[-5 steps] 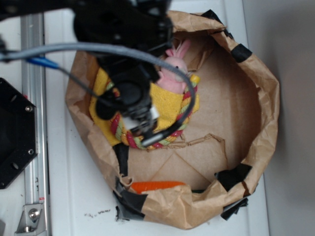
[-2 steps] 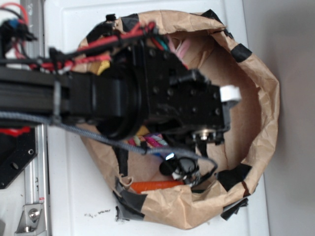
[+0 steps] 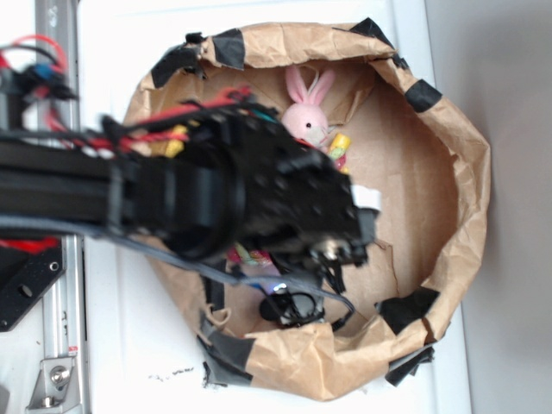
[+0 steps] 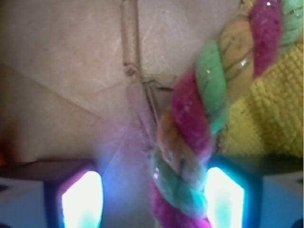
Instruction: Grab the multicolored rope.
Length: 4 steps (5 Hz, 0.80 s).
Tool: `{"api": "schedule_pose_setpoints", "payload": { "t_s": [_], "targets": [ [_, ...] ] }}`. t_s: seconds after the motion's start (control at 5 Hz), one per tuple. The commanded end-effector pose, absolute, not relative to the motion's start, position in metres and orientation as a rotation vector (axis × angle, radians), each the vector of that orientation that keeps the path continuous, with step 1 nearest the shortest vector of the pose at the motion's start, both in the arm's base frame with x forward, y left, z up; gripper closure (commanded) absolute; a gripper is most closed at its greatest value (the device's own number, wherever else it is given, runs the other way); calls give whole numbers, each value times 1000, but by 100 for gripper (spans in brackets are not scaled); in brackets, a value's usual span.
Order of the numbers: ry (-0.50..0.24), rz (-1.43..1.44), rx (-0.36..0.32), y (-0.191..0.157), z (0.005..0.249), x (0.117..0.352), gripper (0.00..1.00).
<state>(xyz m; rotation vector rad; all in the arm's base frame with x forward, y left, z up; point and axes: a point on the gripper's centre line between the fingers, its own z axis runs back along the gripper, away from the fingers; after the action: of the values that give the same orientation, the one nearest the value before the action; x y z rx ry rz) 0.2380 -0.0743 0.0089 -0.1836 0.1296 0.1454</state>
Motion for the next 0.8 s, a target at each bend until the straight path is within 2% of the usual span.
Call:
{"api": "schedule_pose_setpoints", "payload": {
  "t_s": [0.0, 0.2, 0.4, 0.6],
  "targets": [
    [8, -7, -190, -74, 33, 247, 100],
    [-52, -17, -173, -66, 48, 266, 100],
    [-79, -32, -110, -62, 67, 283, 100],
    [-121, -29, -42, -53, 101, 284, 100]
  ]
}}
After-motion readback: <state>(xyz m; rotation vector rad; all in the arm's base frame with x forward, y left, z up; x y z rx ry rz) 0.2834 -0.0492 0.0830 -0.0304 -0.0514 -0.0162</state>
